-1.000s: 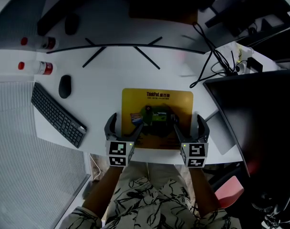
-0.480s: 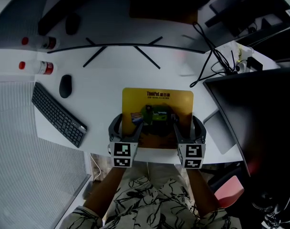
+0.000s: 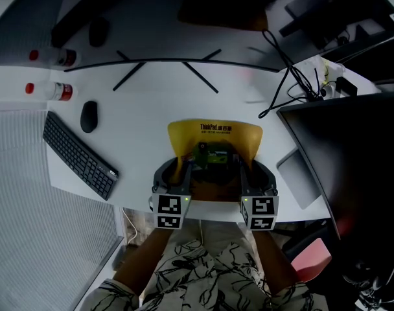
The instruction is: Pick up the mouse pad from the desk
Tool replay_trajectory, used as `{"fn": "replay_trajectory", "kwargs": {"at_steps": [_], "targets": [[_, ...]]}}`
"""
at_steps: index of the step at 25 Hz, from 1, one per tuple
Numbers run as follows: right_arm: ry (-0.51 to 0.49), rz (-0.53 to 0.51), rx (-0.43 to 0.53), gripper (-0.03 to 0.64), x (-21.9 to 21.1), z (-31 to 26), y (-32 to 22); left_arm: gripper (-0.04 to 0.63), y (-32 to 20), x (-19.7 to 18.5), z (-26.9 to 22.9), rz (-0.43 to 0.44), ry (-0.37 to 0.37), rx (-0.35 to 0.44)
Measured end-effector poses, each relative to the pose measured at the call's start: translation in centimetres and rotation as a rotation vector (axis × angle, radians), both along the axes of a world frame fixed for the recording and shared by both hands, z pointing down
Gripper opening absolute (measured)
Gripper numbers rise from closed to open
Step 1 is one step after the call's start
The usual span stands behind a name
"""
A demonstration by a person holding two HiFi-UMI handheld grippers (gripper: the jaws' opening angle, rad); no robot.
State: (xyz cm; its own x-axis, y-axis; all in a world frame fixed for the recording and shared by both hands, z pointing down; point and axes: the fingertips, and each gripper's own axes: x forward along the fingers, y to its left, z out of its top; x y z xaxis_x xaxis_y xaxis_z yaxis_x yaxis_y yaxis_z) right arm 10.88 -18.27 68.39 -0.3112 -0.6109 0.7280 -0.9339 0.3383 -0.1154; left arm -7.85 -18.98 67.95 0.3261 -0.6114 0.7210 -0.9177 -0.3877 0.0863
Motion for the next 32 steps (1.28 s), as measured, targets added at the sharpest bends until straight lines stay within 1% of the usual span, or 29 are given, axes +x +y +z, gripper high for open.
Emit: {"fn": "replay_trajectory", "kwargs": {"at_steps": [1,3,8,11,14,19,23,28,32], "targets": [[-0.007,-0.002,-0.001,0.101,-0.3,0.0,0.0,0.118,0.1,0.3,-0.1,0.008,0.001,-0.001],[-0.019,0.001,-0.004,0.084,-0.5,-0.2,0.0,0.1,0.2,0.5,-0.1,0.009,0.01,-0.005],[-0.036,-0.002,-0.007,0.08,-0.7,-0.7,0.0,0.095,0.2,0.4,-0.6,0.001,0.054,-0.004],[-0.06,0.004,0.004,0.075,-0.9,-1.8,0.1,0.098,0.3,0.4,-1.6,-0.011,0.098,0.017],[-0.071,-0.002,0.042,0.072,-1.4,-3.6,-0.2,0.095,0.3,0.4,-3.2,-0.005,0.112,0.049],[-0.095,0.007,0.13,0.071,-1.7,-7.6,-1.0,0.092,-0.6,0.0,-7.3,-0.011,0.138,0.131],[-0.118,0.011,0.229,0.072,-2.0,-11.5,-2.5,0.094,-2.1,-0.7,-11.5,0.006,0.177,0.232],[-0.158,-0.009,0.344,0.072,-2.7,-17.3,-3.7,0.092,-3.1,-1.4,-17.5,0.048,0.173,0.35],[-0.169,-0.02,0.443,0.072,-2.7,-22.1,-4.2,0.092,-3.8,-1.5,-22.3,0.056,0.187,0.429]]}}
